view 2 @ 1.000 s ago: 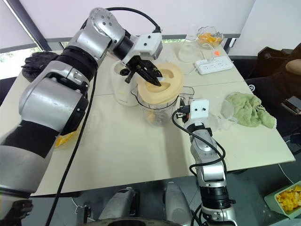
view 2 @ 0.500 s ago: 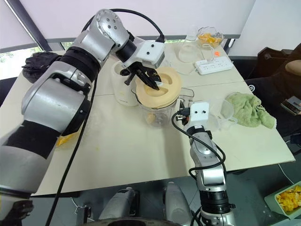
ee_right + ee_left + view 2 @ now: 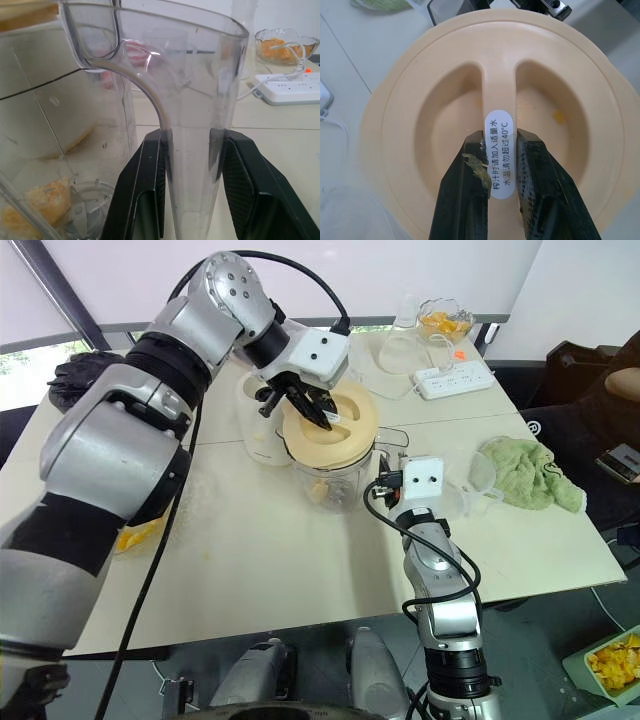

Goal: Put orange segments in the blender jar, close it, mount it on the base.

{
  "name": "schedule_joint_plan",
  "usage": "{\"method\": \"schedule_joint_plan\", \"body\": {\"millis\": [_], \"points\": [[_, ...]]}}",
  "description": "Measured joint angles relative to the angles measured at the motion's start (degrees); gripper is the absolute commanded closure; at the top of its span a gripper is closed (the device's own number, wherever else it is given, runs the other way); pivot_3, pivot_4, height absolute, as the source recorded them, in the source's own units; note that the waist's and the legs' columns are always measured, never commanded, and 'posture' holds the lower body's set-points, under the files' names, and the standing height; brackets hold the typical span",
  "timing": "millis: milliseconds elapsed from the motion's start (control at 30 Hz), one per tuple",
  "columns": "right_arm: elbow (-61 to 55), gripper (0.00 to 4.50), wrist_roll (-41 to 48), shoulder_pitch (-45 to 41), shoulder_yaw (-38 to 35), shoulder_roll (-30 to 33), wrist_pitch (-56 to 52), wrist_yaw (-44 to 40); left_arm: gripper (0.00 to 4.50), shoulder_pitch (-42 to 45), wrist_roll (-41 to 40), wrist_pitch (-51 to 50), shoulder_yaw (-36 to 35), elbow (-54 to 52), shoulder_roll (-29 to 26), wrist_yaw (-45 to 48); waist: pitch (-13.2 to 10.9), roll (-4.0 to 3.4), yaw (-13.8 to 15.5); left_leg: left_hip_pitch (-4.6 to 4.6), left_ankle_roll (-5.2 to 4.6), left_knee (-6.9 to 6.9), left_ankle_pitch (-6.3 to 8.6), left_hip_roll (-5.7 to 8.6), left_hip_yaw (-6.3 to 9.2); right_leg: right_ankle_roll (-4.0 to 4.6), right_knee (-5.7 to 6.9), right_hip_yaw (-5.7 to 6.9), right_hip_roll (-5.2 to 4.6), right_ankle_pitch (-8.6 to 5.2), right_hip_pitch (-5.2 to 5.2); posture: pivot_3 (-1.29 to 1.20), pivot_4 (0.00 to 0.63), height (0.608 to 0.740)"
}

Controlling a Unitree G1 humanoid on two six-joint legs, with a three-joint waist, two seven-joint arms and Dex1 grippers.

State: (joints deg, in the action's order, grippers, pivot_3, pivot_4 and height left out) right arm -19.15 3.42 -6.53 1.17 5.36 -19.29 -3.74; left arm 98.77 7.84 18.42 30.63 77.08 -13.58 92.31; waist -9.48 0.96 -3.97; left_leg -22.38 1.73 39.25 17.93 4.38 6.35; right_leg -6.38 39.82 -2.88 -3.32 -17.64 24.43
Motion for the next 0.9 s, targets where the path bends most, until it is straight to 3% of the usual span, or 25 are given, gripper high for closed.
{"method": "schedule_joint_plan", "body": {"millis": [333, 633, 900], "points": [[0.0, 3.07, 0.0, 0.4, 0.1, 0.0, 0.0, 0.0, 4.28, -0.1, -1.1, -0.8, 2.0, 0.0, 0.1, 0.0, 0.2, -0.02, 0.0, 0.05, -0.01, 0.02, 0.00, 0.00, 0.00, 0.00, 0.08, -0.02, 0.02, 0.00, -0.02, 0.00, 0.150, 0.740], [-1.1, 3.07, -1.0, 1.6, 0.5, -0.2, -0.5, 0.2, 4.28, -2.1, -4.8, -10.7, 4.4, 0.8, 1.5, 0.0, 0.6, -0.12, 0.0, 0.10, -0.06, 0.04, 0.03, 0.00, 0.02, 0.00, 0.10, -0.03, 0.05, -0.01, -0.10, 0.00, 0.150, 0.740], [-2.3, 3.07, -2.1, 3.6, 0.6, -1.0, -0.7, 0.7, 4.28, -1.8, -4.6, -11.2, 6.2, 0.5, 2.6, 0.0, 0.9, -0.10, 0.1, 0.12, -0.15, 0.04, 0.08, 0.00, 0.03, 0.00, 0.08, -0.03, 0.05, -0.01, -0.13, 0.00, 0.150, 0.740]]}}
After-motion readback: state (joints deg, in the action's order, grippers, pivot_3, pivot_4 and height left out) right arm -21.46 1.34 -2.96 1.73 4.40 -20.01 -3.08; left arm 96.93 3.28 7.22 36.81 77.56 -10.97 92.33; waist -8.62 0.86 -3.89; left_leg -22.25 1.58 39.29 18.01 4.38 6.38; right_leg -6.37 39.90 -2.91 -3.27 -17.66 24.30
